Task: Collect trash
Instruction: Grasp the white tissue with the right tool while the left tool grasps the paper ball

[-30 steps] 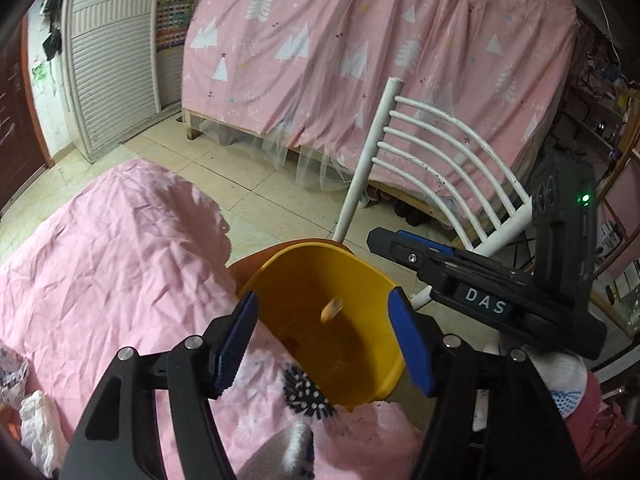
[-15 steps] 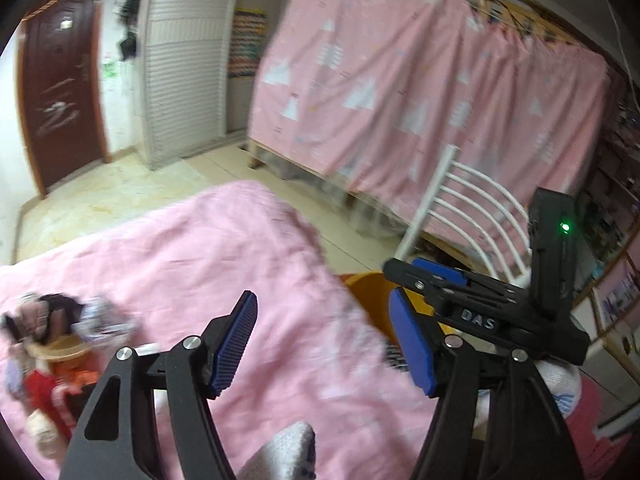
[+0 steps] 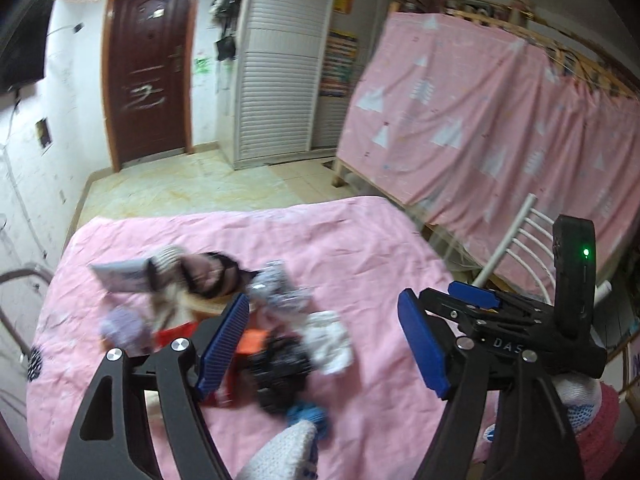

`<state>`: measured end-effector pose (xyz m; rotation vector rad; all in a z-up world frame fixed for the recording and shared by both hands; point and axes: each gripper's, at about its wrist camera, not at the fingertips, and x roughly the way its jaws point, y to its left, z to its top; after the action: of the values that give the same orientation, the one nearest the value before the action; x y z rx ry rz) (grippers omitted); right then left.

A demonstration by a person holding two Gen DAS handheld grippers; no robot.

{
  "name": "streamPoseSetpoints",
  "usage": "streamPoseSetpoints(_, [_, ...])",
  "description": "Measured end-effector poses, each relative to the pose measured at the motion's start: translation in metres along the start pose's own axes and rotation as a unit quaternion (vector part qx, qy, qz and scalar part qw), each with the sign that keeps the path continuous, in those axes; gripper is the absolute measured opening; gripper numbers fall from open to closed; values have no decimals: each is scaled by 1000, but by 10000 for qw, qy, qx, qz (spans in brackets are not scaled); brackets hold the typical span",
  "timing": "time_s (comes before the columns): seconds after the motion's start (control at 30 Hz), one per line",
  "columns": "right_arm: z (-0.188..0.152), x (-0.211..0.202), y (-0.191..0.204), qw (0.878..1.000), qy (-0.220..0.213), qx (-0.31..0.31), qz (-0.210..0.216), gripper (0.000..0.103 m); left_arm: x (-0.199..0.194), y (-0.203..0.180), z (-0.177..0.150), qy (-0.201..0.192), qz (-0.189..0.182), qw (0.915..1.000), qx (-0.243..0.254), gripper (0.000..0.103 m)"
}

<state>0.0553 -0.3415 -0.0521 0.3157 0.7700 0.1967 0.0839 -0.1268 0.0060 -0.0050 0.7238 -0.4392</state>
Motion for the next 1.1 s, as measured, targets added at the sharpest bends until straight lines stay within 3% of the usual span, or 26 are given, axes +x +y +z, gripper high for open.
streamPoseSetpoints(0.23, [0, 26, 32, 9992, 319, -217, 127, 72, -11, 48, -13, -9, 308, 9992, -266, 69])
streamPoseSetpoints(0.43, [-6, 44, 47, 9977, 578, -314, 169, 74, -8, 86, -36, 189, 519, 9973, -490, 71])
streamPoseSetpoints(0.53, [-8, 52, 53, 9971, 676, -282, 199, 81, -3, 101, -47, 326, 614, 9959, -587, 71])
streamPoseSetpoints(1.03, [-18, 85, 78, 9930, 1013, -601, -71, 82, 25, 127, -73, 769, 645, 9926, -683, 71])
streamPoseSetpoints(1.1, [-18, 86, 80, 9928, 1000, -658, -101, 75, 27, 128, -75, 819, 586, 9924, -703, 71])
